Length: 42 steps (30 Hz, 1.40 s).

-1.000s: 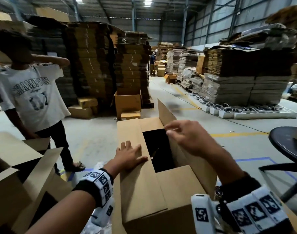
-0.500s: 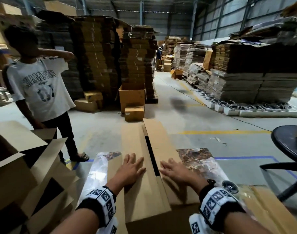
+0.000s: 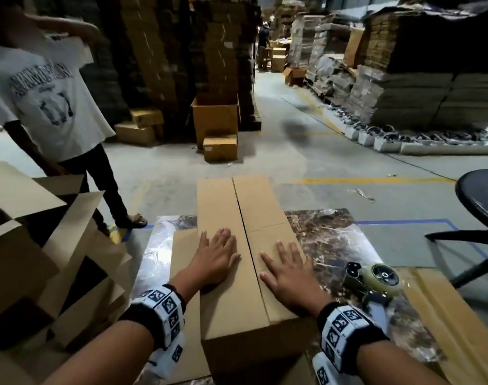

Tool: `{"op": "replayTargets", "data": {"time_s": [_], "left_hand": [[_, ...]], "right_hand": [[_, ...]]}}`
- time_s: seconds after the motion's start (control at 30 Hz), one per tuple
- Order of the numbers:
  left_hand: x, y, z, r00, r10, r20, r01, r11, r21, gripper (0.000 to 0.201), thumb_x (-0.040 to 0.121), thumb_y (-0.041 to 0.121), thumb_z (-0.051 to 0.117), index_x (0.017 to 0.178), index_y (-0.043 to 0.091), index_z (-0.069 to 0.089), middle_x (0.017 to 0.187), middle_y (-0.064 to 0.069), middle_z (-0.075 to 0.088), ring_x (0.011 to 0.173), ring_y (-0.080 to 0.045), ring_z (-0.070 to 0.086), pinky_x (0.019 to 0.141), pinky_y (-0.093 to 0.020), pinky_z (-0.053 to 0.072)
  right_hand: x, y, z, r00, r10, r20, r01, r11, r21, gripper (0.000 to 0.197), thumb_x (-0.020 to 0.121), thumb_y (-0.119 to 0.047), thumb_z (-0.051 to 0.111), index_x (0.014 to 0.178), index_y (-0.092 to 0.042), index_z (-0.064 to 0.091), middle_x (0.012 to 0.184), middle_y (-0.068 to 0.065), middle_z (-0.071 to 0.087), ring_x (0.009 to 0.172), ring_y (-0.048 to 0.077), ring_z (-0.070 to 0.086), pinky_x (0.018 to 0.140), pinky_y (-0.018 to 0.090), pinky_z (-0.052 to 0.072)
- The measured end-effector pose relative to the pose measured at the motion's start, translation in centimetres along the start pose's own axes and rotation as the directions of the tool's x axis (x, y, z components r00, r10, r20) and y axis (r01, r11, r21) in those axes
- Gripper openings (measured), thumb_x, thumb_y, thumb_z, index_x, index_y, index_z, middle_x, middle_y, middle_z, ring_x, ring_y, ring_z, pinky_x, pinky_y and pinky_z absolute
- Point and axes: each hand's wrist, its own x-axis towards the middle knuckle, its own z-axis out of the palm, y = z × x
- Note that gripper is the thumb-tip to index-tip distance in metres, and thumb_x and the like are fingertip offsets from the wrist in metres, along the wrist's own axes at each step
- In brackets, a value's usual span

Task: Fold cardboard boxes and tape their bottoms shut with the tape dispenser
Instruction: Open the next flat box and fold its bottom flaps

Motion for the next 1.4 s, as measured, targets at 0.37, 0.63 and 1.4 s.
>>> {"op": "replayTargets", "data": {"time_s": [0.37,0.63,1.4], "left_hand": [[-3.3,6.0,2.1,0.959,0.112,-0.258,-0.118,0.993,-0.007,0.068,0.093,0.064,0.014,0.147,0.027,0.032,0.150,-0.012,0.032,0.140,-0.030,0.030,0.113,-0.050,0.028],[-5.1,6.7,0.4,0.822,-0.569,-0.005,0.531,0.770,-0.354,0.113,0.064,0.097,0.033,0.153,0.031,0.009,0.159,-0.019,-0.007,0.140,-0.054,0.011,0.101,-0.075,0.026],[-9.2,4.2,-7.6,0.627,-0.776,-0.065,0.375,0.374,-0.849,0.140,0.032,0.107,0.040,0.152,0.036,0.020,0.152,-0.012,0.018,0.135,-0.043,0.034,0.109,-0.054,0.035]], "right_hand": [[-0.2,0.4,-0.3,0.988,0.004,-0.155,0.027,0.981,0.194,0.051,0.100,-0.054,0.034,0.149,-0.042,0.030,0.165,-0.001,0.012,0.151,0.024,0.010,0.118,0.062,0.012],[-2.0,3.0,0.4,0.869,0.476,0.135,-0.412,0.545,0.730,0.126,0.047,-0.089,0.068,0.146,-0.020,0.031,0.128,0.007,0.060,0.110,0.032,0.062,0.086,0.038,0.054],[-3.9,0.0,-15.6,0.984,-0.009,-0.176,0.131,0.705,0.697,0.070,0.077,-0.040,0.078,0.138,-0.027,0.047,0.125,0.001,0.062,0.102,0.020,0.059,0.078,0.029,0.049]]}}
